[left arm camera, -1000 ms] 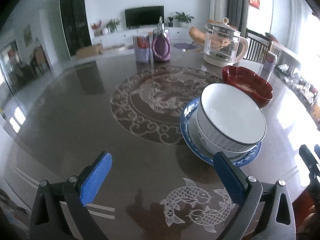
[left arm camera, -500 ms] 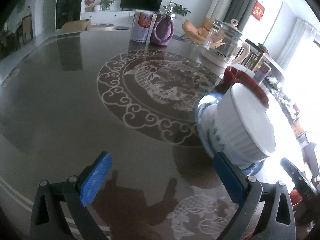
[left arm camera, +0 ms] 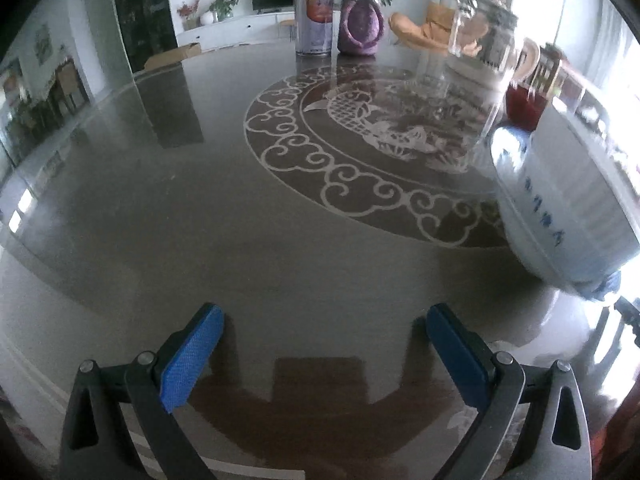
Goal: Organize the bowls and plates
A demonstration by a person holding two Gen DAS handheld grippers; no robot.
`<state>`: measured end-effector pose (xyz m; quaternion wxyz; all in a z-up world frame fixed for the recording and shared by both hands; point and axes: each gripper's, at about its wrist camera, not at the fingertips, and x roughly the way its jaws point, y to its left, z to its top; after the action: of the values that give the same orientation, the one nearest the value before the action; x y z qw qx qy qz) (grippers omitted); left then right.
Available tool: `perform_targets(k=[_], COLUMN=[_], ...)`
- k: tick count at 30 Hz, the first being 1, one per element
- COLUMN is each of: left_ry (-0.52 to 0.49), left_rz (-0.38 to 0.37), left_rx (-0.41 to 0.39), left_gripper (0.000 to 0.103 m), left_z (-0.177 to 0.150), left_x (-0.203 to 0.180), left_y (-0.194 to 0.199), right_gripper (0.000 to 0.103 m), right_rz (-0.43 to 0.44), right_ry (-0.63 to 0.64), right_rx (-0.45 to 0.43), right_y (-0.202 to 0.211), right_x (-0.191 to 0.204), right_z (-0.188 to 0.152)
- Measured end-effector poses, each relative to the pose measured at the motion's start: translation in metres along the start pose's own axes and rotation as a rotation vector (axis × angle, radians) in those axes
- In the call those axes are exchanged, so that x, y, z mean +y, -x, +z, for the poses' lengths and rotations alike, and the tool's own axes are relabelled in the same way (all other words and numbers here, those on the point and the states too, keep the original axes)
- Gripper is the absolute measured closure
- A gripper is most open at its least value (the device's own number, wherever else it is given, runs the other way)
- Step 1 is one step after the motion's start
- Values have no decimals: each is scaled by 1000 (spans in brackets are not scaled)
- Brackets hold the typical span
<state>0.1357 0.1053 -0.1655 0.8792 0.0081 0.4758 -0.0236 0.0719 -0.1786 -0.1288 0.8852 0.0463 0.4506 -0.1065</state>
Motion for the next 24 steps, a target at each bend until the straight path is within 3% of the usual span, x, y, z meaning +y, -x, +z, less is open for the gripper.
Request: perform_targets(k=[5,13,18,20,24], left_ry=[8,18,47,108,205], left_rz=[-1,5,14,-52,-192], left_rx=[6,3,61,30,-87], left_gripper=[0,0,0,1,1], left_z=[2,3,7,3,0], left_x=[1,1,2,9,14], left_y=[-2,-3,-3,11,45], right_gripper=[26,16,15,18,18], right_rz=[12,44,95,131,290], right_ry=[-2,31,91,48,-110], right_rx=[-9,21,-2,-20,-175], right_y=[1,-5,-4,2,37], right_x=[-3,-4,-9,-18,-38], right_z=[0,6,4,3,14])
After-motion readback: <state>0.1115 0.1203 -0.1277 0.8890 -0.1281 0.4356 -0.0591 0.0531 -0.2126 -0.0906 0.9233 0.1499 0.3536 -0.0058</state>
